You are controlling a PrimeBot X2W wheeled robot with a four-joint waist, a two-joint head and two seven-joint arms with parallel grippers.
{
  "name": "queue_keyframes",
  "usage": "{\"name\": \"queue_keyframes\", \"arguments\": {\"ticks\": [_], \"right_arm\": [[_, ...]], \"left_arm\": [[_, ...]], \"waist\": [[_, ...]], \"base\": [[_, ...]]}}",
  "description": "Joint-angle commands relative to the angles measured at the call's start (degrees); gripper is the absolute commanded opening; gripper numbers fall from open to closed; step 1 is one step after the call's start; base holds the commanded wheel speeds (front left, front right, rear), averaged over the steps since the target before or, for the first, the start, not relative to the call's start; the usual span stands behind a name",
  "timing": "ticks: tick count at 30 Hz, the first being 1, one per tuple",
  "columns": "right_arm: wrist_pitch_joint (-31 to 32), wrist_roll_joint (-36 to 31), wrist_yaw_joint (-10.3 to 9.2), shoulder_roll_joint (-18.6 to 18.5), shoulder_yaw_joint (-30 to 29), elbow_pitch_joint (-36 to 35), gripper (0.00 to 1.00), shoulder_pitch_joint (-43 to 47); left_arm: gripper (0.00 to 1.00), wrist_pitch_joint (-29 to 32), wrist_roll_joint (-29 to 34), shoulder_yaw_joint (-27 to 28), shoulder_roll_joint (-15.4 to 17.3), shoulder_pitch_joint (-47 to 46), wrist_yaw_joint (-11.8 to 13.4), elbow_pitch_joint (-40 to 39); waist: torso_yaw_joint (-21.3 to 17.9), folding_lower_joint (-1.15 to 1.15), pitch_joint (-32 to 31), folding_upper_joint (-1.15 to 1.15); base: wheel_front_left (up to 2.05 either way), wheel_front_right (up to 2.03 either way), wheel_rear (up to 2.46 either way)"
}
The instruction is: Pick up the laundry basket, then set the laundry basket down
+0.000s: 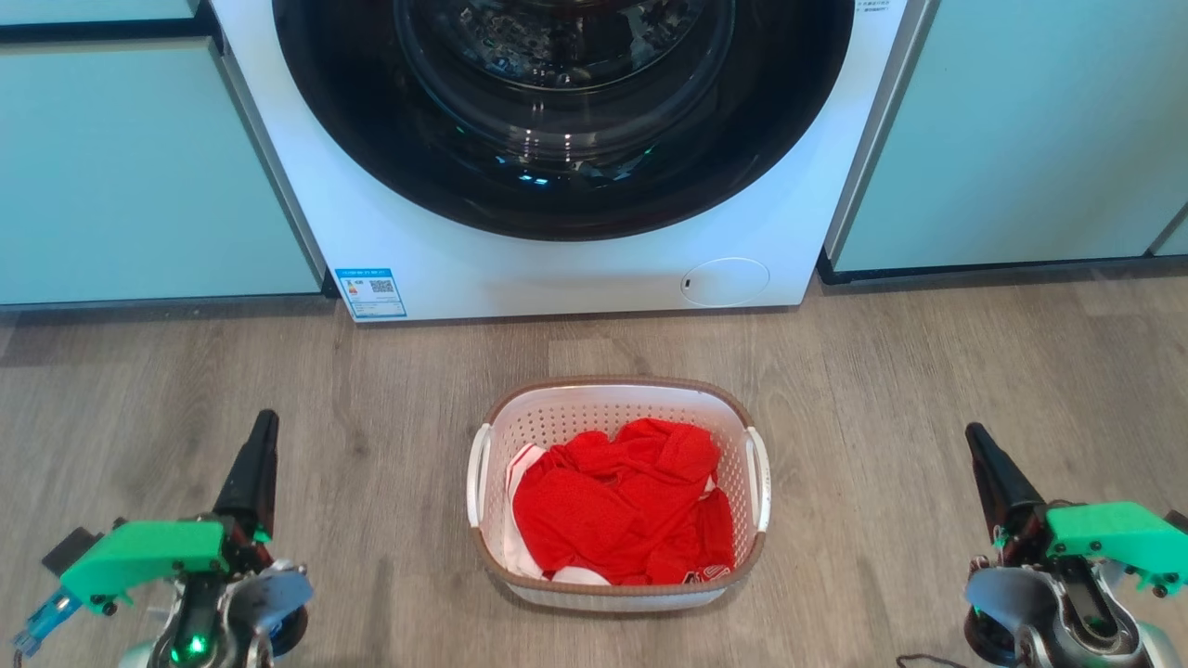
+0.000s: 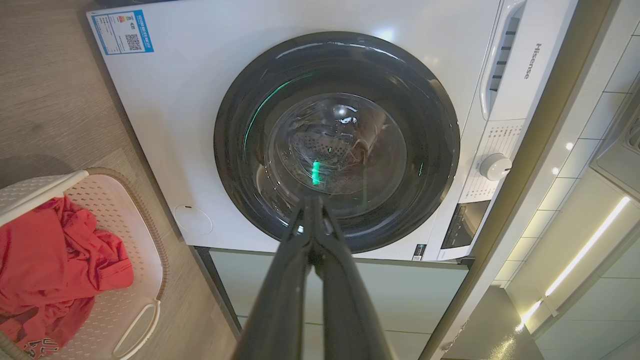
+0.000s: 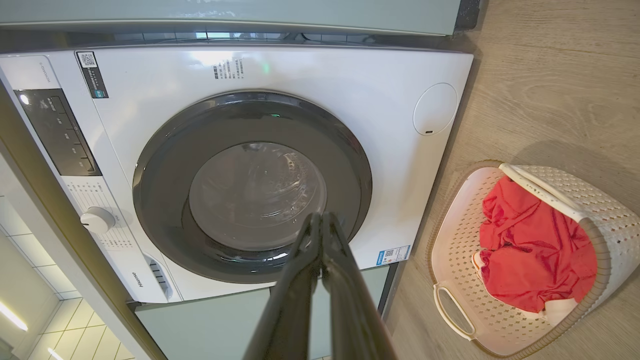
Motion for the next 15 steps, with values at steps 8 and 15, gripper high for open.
{"name": "queue_keyframes", "arguments": {"ticks": [8, 15], "right_arm": [[0.42, -0.21, 0.13, -0.76, 0.94, -2.03, 0.00, -2.67], [0.48, -0.27, 0.13, -0.71, 0.87, -2.02, 0.00, -2.67]], "left_arm": [[0.00, 0.48, 0.30, 1.94, 0.21, -2.77, -0.38, -1.70], [0.00, 0.53, 0.34, 2.00, 0.17, -2.78, -0.38, -1.70]], "waist": [[0.00, 0.00, 0.00, 0.00], [0.00, 0.00, 0.00, 0.00]], "base": [[0.00, 0.00, 0.00], [0.00, 0.00, 0.00]]}}
